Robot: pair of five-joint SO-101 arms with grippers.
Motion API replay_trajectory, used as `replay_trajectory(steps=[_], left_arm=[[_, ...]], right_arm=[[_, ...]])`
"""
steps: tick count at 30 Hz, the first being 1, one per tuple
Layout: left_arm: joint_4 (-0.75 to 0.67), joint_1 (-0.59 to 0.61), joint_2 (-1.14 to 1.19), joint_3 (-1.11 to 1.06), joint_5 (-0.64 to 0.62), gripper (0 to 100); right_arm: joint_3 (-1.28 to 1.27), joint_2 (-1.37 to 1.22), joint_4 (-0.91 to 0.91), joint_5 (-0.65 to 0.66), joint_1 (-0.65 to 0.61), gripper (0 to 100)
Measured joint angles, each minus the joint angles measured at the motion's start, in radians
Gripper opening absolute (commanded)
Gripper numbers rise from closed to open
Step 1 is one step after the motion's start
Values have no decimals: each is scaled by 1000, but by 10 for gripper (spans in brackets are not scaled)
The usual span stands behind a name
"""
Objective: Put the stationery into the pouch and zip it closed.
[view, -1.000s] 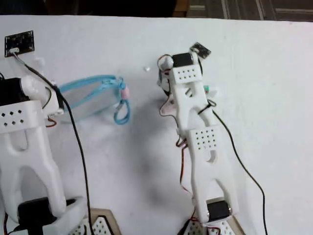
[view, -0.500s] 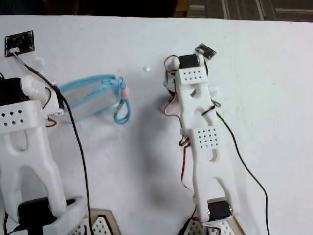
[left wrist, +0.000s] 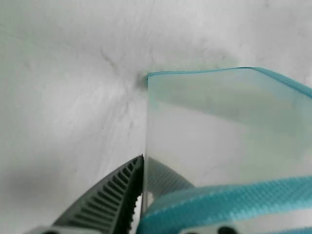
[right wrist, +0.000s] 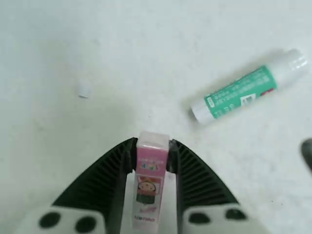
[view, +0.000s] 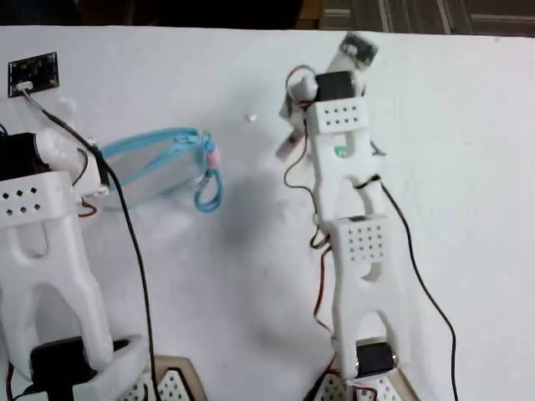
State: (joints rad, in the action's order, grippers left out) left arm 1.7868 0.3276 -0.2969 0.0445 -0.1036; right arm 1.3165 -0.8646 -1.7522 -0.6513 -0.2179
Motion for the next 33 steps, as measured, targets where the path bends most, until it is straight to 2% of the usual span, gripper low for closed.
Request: replay_trajectory(steps=[5, 12, 19, 23, 27, 33], left_arm=[[0, 0, 0, 0, 0, 22], [0, 0, 0, 0, 0, 22], [0, 0, 0, 0, 0, 22], [0, 0, 0, 0, 0, 22], [0, 0, 0, 0, 0, 22], [0, 0, 0, 0, 0, 22]], right_arm=[[-305, 368, 0, 104, -8, 16], [-887, 918, 0, 270, -51, 17], [-1390, 1316, 71, 473, -107, 17], [-1683, 1505, 241, 526, -161, 17], [-1935, 1680, 494, 531, -222, 17], [-2085, 1870, 953, 531, -310, 17]])
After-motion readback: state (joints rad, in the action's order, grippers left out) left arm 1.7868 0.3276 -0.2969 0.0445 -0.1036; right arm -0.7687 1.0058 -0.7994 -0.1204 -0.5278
